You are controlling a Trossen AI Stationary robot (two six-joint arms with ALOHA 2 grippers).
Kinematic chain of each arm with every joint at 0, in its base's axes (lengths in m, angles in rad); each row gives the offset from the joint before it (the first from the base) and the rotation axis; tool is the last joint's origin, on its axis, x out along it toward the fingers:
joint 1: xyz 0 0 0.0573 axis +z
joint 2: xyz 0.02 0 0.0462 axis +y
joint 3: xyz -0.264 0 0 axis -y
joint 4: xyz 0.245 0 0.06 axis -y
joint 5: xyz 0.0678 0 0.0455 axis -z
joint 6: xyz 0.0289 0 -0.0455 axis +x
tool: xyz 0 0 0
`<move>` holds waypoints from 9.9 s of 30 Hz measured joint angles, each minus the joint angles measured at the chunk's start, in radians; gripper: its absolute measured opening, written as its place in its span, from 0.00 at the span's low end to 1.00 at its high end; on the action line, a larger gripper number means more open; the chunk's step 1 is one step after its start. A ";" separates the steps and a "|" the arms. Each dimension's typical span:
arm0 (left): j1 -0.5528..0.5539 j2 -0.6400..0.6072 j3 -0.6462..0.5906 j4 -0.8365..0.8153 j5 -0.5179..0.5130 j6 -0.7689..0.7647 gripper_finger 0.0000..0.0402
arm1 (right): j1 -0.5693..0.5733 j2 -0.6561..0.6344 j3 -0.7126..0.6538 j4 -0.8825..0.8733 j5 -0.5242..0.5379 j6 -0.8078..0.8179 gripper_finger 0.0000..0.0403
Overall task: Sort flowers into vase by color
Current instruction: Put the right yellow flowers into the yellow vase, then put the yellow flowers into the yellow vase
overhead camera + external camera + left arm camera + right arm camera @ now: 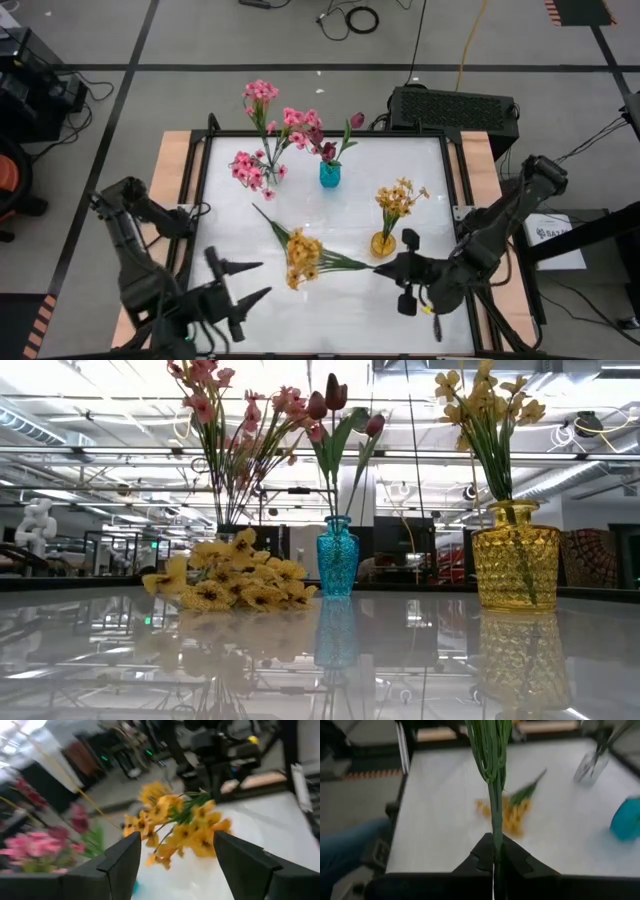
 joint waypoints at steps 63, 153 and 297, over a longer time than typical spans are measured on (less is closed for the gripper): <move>0.379 0.134 -0.072 1.160 0.475 0.659 0.53 | -0.145 -0.021 -0.001 0.595 -0.082 -0.692 0.00; 0.664 0.372 -0.072 0.924 0.720 0.361 0.06 | 0.096 -0.333 0.107 -0.327 0.108 -0.220 0.38; 0.388 0.013 -0.075 -0.043 0.966 0.212 0.03 | 0.093 -0.248 0.106 -0.170 0.185 -0.309 0.38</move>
